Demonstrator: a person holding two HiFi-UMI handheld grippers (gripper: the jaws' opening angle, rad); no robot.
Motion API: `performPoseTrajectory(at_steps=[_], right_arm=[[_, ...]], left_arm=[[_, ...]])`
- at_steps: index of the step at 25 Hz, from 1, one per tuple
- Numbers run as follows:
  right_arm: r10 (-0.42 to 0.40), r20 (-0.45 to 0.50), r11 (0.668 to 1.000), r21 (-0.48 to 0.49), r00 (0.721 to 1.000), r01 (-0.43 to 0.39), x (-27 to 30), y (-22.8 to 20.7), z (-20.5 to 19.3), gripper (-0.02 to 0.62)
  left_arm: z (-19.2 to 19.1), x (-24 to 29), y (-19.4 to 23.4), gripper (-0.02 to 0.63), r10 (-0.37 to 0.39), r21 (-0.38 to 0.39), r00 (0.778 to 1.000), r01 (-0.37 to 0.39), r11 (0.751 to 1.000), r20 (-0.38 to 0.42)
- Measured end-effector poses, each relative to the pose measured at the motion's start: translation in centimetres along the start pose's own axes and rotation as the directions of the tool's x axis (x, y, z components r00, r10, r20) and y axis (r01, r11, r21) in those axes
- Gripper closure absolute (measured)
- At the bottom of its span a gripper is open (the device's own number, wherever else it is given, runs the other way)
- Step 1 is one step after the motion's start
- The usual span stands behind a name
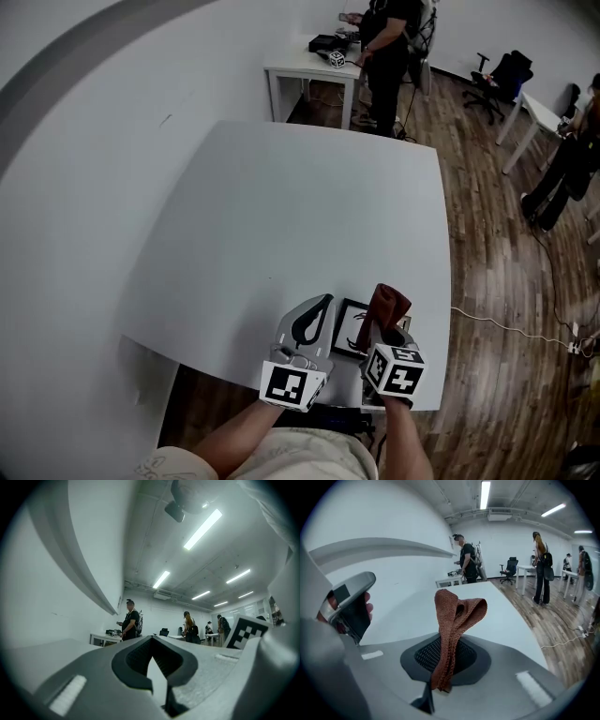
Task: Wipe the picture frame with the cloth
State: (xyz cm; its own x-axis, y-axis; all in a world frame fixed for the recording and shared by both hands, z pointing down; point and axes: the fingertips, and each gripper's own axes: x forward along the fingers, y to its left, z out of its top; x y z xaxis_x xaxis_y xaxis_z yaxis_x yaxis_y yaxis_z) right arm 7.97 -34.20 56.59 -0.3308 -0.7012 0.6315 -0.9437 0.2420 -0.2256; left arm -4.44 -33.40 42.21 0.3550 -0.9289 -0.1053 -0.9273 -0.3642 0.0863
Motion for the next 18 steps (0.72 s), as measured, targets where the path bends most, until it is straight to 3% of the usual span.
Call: performPoseTrajectory(at_steps=[5, 11, 18], right_arm=[[0.051, -0.158, 0.997, 0.068, 0.986, -0.04, 3.8, 1.6, -2.2, 0.535], [0.062, -0.323, 0.994, 0.104, 0.944, -0.029, 8.1, 2.8, -5.1, 0.535], [0.023, -0.419, 0.997, 0.081, 0.908, 0.012, 10.5, 2.9, -7.2, 0.535]], left_arm=[[-0.2, -1.0, 1.5, 0.604, 0.015, -0.004, 1.0, -0.016, 1.0, -0.018], [-0.4, -2.3, 2.4, 0.606, 0.022, -0.012, 0.999, -0.022, 1.0, -0.045], [-0.6, -3.2, 2.7, 0.606, 0.02, -0.032, 0.998, -0.022, 0.999, -0.054]])
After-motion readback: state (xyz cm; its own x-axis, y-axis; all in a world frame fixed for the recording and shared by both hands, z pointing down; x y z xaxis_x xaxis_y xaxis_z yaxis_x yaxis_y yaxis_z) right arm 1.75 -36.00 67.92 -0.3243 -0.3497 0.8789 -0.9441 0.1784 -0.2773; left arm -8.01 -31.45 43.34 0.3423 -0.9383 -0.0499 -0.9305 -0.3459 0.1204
